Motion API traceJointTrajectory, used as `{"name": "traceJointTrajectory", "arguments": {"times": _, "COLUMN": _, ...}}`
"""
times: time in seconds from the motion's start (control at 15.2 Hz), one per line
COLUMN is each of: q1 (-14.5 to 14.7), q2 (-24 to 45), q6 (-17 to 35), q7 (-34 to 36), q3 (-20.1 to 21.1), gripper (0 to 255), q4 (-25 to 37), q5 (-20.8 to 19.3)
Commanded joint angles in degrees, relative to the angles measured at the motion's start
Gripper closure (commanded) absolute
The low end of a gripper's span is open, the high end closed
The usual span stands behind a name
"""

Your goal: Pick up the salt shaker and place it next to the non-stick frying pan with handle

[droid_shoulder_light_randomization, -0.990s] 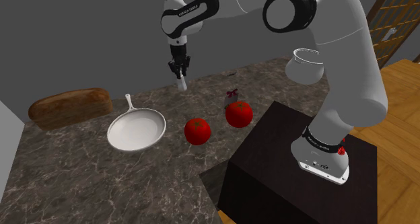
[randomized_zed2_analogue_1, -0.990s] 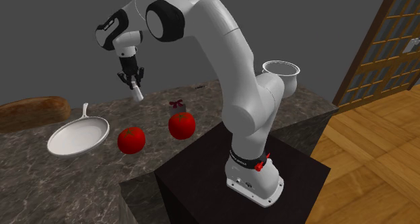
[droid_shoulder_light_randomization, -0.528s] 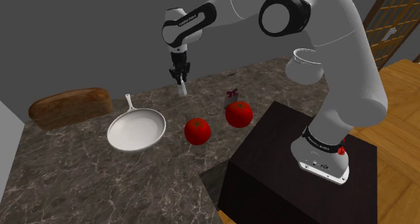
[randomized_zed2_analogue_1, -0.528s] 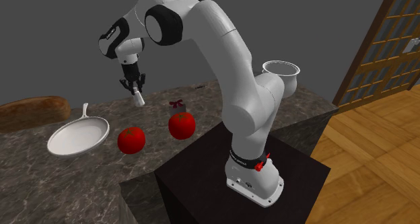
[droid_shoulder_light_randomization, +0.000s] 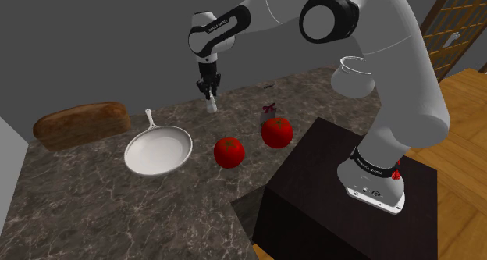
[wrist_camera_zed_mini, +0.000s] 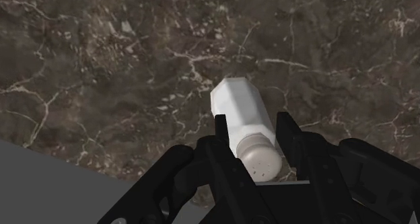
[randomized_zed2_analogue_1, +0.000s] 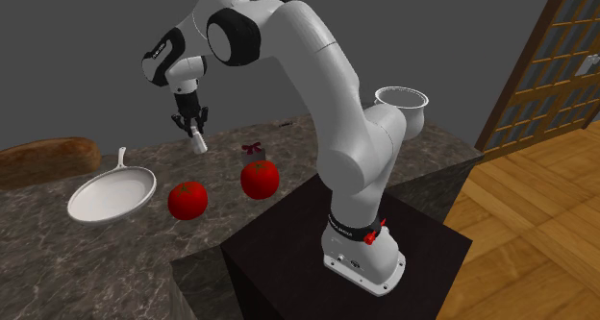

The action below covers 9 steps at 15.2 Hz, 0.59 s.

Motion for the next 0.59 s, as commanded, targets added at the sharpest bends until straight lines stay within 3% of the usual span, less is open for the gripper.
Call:
{"name": "traceJointTrajectory", "arguments": {"times": 0.0, "q1": 0.0, "q2": -0.01, "q6": 0.01, "q7": 0.0, "q3": 0.0, "gripper": 0, "q4": 0.0, "q5": 0.0}}
{"name": "traceJointTrajectory", "arguments": {"times": 0.33, "q1": 0.0, "q2": -0.01, "q6": 0.0, "q7": 0.0, "q3": 0.0, "gripper": 0, "q4": 0.0, "q5": 0.0}}
{"name": "traceJointTrajectory", "arguments": {"times": 0.53, "q1": -0.23, "q2": -1.87, "q6": -4.67, "q7": 0.27, "q3": -0.25, "gripper": 0, "q4": 2.82, "q5": -0.36}}
